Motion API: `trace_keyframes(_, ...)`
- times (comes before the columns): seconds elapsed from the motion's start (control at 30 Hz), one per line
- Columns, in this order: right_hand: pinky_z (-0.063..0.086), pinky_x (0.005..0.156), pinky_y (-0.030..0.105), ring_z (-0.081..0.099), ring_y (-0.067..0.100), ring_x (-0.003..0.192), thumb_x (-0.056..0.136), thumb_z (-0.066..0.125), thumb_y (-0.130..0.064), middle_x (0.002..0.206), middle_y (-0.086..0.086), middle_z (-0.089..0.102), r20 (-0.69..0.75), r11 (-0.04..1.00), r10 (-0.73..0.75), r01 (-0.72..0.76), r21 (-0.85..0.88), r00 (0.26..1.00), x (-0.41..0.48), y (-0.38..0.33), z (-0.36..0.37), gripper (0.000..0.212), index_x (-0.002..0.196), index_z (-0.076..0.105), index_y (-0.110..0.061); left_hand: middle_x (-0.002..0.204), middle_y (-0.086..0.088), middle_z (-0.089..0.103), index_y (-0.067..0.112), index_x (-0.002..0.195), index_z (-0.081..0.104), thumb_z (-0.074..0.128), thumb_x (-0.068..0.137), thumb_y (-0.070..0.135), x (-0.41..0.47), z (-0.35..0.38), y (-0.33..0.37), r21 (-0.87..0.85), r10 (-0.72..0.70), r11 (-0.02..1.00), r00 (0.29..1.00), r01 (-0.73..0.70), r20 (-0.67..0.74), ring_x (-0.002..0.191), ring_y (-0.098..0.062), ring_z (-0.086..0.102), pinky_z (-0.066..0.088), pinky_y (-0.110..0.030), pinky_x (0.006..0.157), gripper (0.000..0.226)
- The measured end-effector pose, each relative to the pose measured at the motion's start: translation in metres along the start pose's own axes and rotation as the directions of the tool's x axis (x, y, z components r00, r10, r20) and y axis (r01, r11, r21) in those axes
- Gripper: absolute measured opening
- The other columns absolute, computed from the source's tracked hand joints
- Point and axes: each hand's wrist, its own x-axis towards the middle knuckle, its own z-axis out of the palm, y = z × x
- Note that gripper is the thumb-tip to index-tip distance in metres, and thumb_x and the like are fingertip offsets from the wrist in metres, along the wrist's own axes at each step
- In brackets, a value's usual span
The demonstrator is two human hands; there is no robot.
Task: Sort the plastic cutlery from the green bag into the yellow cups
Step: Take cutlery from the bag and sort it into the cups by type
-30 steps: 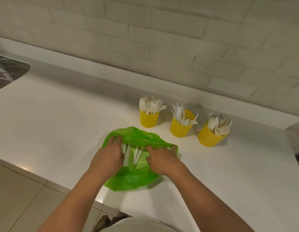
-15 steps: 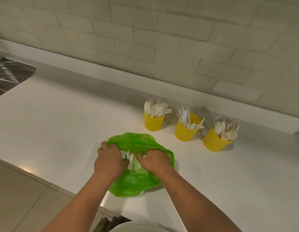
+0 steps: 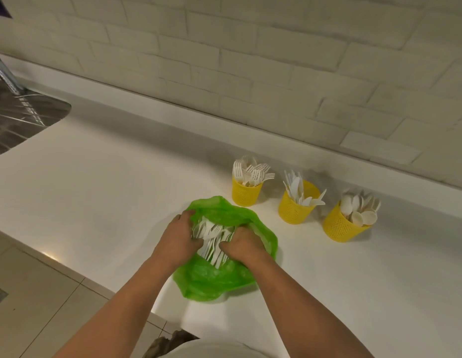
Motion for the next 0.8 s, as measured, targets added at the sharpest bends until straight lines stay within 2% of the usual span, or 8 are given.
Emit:
trace_keyframes(0.07,0.052,0.095,0.035,0.065,0.031,0.116,0.083,0.065,-0.055,0.125,0.007,0.069,-0.008,1.0,-0.011,0.012,0.018,1.0,0.002,0.001,0.003,0.057,0.125,0.064,-0.017,0.115,-0.008,0.059,0.01,0.134,0.049,0.083,0.077,0.034,-0.003,0.002,-0.003,0.038,-0.071,0.997,0.997,0.072,-0.021,0.1,-0.026,0.062,0.045,-0.031,0.076,0.07)
trace_keyframes(0.17,0.051,0.098,0.035,0.064,0.03,0.118,0.084,0.061,-0.06,0.126,0.007,0.07,-0.009,0.999,-0.039,0.04,0.03,0.999,0.004,0.003,0.006,0.058,0.124,0.068,-0.018,0.081,0.002,0.056,0.016,0.092,0.055,0.079,0.078,0.054,-0.011,0.004,-0.001,0.231,-0.162,0.962,0.986,0.147,0.047,0.073,-0.018,0.058,0.038,-0.029,0.056,0.047)
trace_keyframes(0.2,0.05,0.098,0.034,0.064,0.03,0.119,0.085,0.062,-0.059,0.127,0.007,0.069,-0.007,0.999,-0.05,0.051,0.02,0.999,0.004,0.003,0.006,0.057,0.125,0.067,-0.018,0.072,0.003,0.055,0.017,0.08,0.053,0.078,0.078,0.057,-0.012,0.005,0.0,0.262,-0.174,0.953,0.983,0.153,0.058,0.065,-0.016,0.056,0.037,-0.029,0.053,0.047)
trace_keyframes(0.27,0.05,0.097,0.034,0.063,0.03,0.121,0.086,0.063,-0.058,0.13,0.007,0.067,-0.008,0.998,-0.055,0.055,0.011,0.998,0.005,0.005,0.008,0.059,0.129,0.065,-0.018,0.066,0.003,0.055,0.018,0.069,0.05,0.079,0.076,0.058,-0.01,0.007,0.003,0.265,-0.18,0.95,0.983,0.162,0.045,0.059,-0.013,0.054,0.036,-0.028,0.051,0.05)
trace_keyframes(0.47,0.051,0.098,0.039,0.062,0.03,0.123,0.077,0.056,-0.073,0.136,0.004,0.064,0.011,0.999,-0.042,0.042,-0.01,0.999,0.005,0.008,0.011,0.079,0.139,0.056,-0.023,0.068,0.006,0.052,0.023,0.065,0.05,0.079,0.076,0.051,-0.001,0.012,0.021,0.316,-0.166,0.94,0.981,0.127,0.101,0.073,-0.019,0.059,0.042,-0.027,0.061,0.042)
trace_keyframes(0.6,0.048,0.103,0.037,0.058,0.03,0.127,0.083,0.057,-0.065,0.14,0.005,0.062,-0.021,0.998,-0.065,0.066,0.02,0.998,-0.002,0.01,0.01,0.072,0.14,0.056,-0.021,0.07,0.006,0.052,0.022,0.068,0.05,0.08,0.078,0.046,0.004,0.01,0.027,0.296,-0.196,0.946,0.959,0.13,0.205,0.08,-0.019,0.059,0.043,-0.028,0.066,0.04)
trace_keyframes(0.7,0.047,0.104,0.037,0.058,0.031,0.127,0.087,0.053,-0.059,0.137,0.005,0.064,-0.032,0.993,-0.073,0.075,0.087,0.997,-0.006,0.013,0.011,0.061,0.135,0.061,-0.021,0.072,0.003,0.053,0.018,0.07,0.05,0.081,0.08,0.037,0.008,0.006,0.024,0.228,-0.213,0.962,0.938,0.152,0.275,0.079,-0.019,0.059,0.042,-0.026,0.058,0.037)
trace_keyframes(0.8,0.049,0.103,0.036,0.06,0.029,0.124,0.082,0.052,-0.066,0.134,0.002,0.067,-0.036,0.987,-0.067,0.071,0.143,0.997,-0.009,0.014,0.01,0.066,0.131,0.063,-0.024,0.074,0.004,0.054,0.02,0.072,0.051,0.08,0.082,0.038,0.007,0.005,0.022,0.2,-0.218,0.966,0.934,0.165,0.284,0.082,-0.019,0.058,0.043,-0.027,0.061,0.035)
